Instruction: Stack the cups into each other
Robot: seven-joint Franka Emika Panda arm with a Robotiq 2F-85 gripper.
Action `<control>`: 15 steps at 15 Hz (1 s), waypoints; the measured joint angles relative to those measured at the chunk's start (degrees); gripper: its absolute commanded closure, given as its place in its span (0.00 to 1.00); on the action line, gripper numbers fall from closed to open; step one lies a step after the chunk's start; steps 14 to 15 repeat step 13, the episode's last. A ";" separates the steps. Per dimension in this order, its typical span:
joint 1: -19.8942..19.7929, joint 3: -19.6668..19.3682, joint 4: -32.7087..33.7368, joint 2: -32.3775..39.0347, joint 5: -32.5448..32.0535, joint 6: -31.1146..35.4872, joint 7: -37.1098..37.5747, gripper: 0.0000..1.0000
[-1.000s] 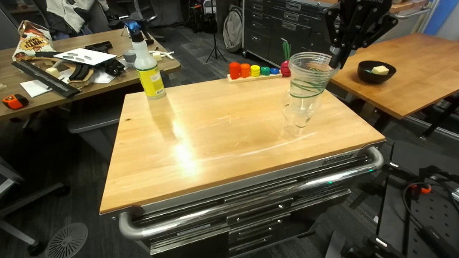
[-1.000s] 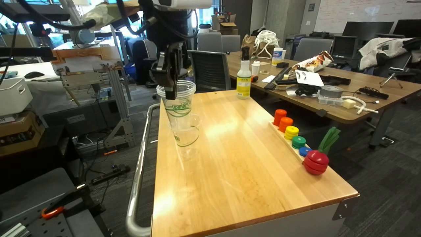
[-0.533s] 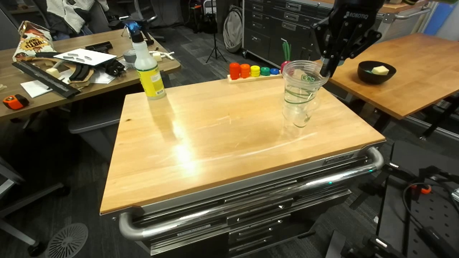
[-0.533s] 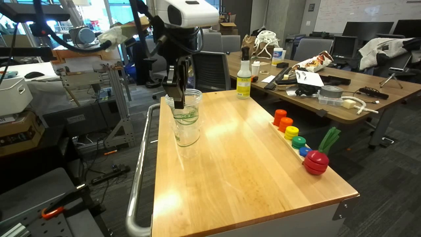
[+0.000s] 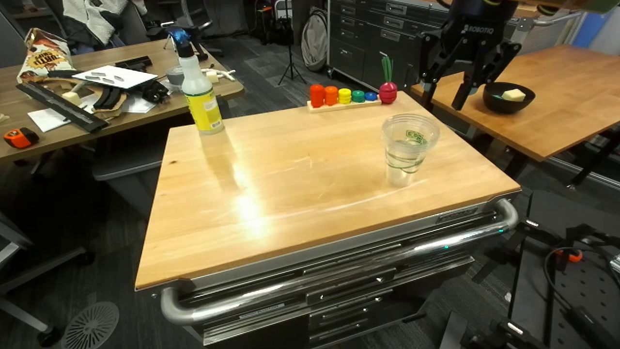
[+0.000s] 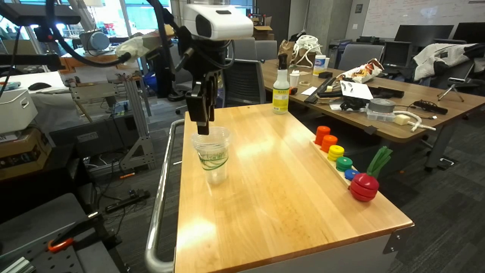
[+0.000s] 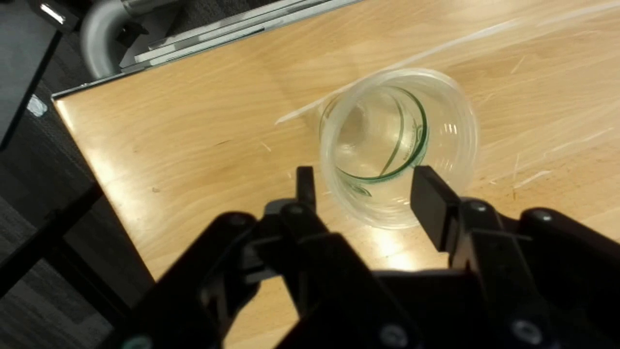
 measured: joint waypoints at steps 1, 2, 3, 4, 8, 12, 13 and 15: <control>0.00 0.00 0.24 -0.17 0.00 -0.43 0.00 0.06; 0.00 0.00 0.80 -0.52 0.00 -1.79 -0.01 0.01; 0.03 0.04 1.71 -1.03 0.00 -4.24 -0.31 0.00; 0.08 0.24 3.07 -1.78 -0.09 -7.64 -1.04 0.00; 0.94 2.95 11.19 -5.64 -2.06 -21.08 -4.13 0.00; 2.86 5.64 21.09 -6.94 -2.75 -33.84 -6.81 0.00; 2.98 5.90 22.40 -6.93 -2.81 -35.25 -7.04 0.00; 2.98 5.90 22.40 -6.93 -2.81 -35.25 -7.04 0.00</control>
